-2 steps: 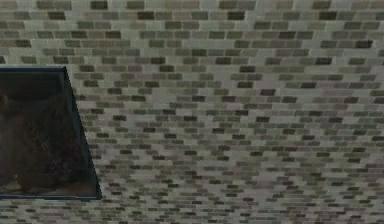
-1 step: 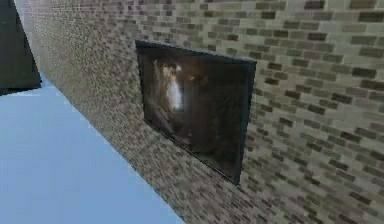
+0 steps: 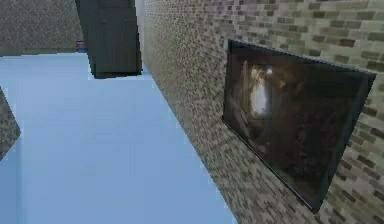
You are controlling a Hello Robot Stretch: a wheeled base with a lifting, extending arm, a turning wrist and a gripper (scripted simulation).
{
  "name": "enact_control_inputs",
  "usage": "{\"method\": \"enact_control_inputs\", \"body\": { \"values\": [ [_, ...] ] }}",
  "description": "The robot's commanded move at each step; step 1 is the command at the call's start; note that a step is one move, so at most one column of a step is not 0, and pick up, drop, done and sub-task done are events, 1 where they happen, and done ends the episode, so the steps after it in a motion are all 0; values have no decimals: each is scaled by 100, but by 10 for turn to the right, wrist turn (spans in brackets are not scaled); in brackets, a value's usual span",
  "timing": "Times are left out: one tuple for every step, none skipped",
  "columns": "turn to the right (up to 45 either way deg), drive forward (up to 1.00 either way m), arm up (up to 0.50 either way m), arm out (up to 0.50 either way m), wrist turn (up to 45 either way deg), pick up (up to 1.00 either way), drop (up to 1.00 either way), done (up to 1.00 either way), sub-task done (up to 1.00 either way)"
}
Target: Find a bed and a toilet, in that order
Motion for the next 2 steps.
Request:
{"method": "enact_control_inputs", "body": {
  "values": [
    [0, 30, 0, 0, 0, 0, 0, 0, 0],
    [-390, 0, 0, 0, 0, 0, 0, 0, 0]
  ]
}}
